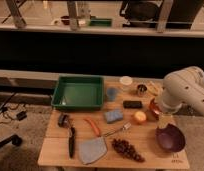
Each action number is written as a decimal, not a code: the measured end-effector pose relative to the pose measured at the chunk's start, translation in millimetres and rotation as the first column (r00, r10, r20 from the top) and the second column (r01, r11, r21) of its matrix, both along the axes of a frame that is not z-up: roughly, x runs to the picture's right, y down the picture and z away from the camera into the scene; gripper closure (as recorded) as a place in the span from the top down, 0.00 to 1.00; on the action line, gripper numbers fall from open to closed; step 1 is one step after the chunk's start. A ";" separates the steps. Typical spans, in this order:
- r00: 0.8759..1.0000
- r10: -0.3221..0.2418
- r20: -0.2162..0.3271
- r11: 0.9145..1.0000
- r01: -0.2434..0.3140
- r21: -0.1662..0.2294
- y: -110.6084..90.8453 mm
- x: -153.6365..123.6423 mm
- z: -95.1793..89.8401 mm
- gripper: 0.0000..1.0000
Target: Place pepper in red bowl
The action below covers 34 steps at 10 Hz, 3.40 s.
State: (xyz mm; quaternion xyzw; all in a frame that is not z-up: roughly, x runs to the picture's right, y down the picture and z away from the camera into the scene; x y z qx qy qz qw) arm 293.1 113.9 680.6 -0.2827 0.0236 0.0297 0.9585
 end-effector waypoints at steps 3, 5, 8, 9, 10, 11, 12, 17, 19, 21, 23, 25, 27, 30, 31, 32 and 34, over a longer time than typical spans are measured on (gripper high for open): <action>1.000 0.000 0.000 1.000 0.000 0.000 0.0 0.0 0.0 0.80; 1.000 0.000 0.000 1.000 0.000 0.000 0.0 0.0 0.0 0.80; 1.000 0.000 0.000 1.000 0.000 0.000 0.0 0.0 0.0 0.80; 1.000 0.000 0.000 1.000 0.000 0.000 0.0 0.0 0.0 0.80; 1.000 0.000 0.000 1.000 0.000 0.000 0.0 0.0 0.0 0.80; 1.000 0.000 0.000 1.000 0.000 0.000 0.0 0.0 0.0 0.80; 1.000 0.000 0.000 1.000 0.000 0.000 0.0 0.0 0.0 0.80; 1.000 0.000 0.000 1.000 0.000 0.000 0.0 0.0 0.0 0.80; 1.000 0.000 0.000 1.000 0.000 0.000 0.0 0.0 0.0 0.80; 1.000 0.000 0.000 1.000 0.000 0.000 0.0 0.0 0.0 0.80; 1.000 0.000 0.000 1.000 0.000 0.000 0.0 0.0 0.0 0.80; 1.000 0.000 0.000 1.000 0.000 0.000 0.0 0.0 0.0 0.80; 1.000 0.000 0.000 1.000 0.000 0.000 0.0 0.0 0.0 0.80; 1.000 0.000 0.000 1.000 0.000 0.000 0.3 -0.1 0.0 0.80; 1.000 -0.003 0.006 1.000 0.003 0.003 1.4 -1.6 0.2 0.80; 1.000 -0.009 0.013 1.000 0.009 0.005 4.0 -4.4 -0.4 0.80; 0.998 -0.045 0.044 0.999 0.044 0.008 11.6 -29.3 1.5 0.80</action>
